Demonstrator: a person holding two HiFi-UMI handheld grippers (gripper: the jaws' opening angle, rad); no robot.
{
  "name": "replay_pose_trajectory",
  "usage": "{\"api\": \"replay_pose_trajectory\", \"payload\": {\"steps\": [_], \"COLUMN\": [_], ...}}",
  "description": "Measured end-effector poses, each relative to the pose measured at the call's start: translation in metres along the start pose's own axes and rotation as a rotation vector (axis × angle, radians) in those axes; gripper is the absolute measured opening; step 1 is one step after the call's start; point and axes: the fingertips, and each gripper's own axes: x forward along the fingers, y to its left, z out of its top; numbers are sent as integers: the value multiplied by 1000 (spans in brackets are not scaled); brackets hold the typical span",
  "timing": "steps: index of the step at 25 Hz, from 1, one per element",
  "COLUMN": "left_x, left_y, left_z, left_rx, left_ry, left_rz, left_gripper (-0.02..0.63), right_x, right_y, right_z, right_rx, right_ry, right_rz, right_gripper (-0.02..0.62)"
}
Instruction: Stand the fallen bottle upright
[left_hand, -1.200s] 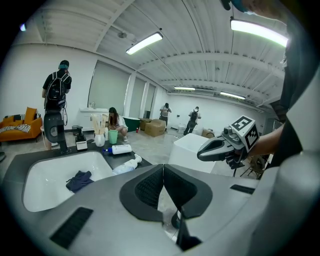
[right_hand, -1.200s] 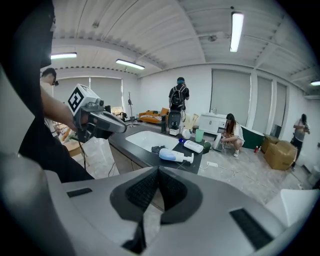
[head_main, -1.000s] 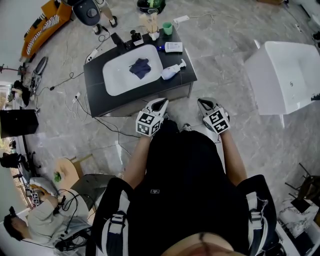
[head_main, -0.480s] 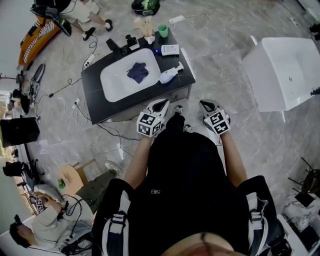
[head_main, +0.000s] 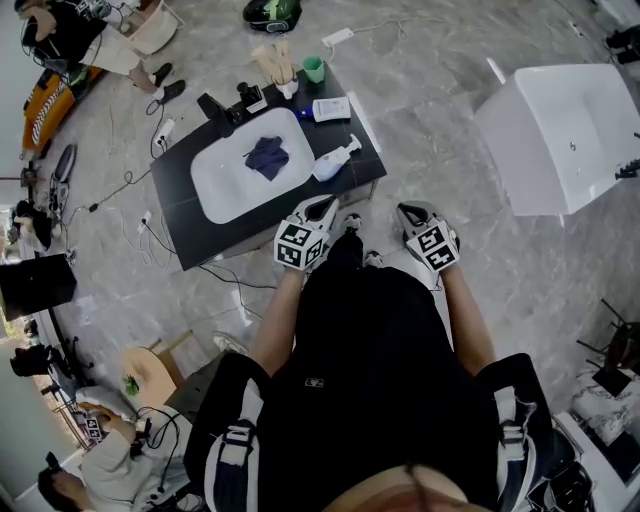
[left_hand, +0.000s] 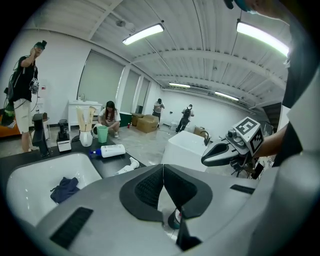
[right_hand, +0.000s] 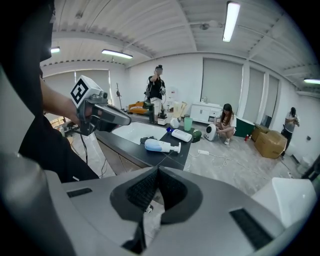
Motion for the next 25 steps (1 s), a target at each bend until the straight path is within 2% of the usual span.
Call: {"api": "replay_pose_trajectory", "payload": {"steps": [11, 19, 25], "left_x": [31, 54, 76], "left_y": [32, 58, 69], "left_z": [6, 6, 8], "left_rx": [-8, 15, 9], "left_ry": [39, 81, 97], "left_rz": [-58, -90, -145], "left_gripper": [15, 15, 15], "right_x": [28, 47, 56], "right_y": [-20, -37, -48], "right_z": [10, 8, 10], "right_rx": [12, 28, 19], "right_ry": [42, 74, 104], "right_rz": [-5, -20, -55], "right_gripper": [60, 60, 60]}}
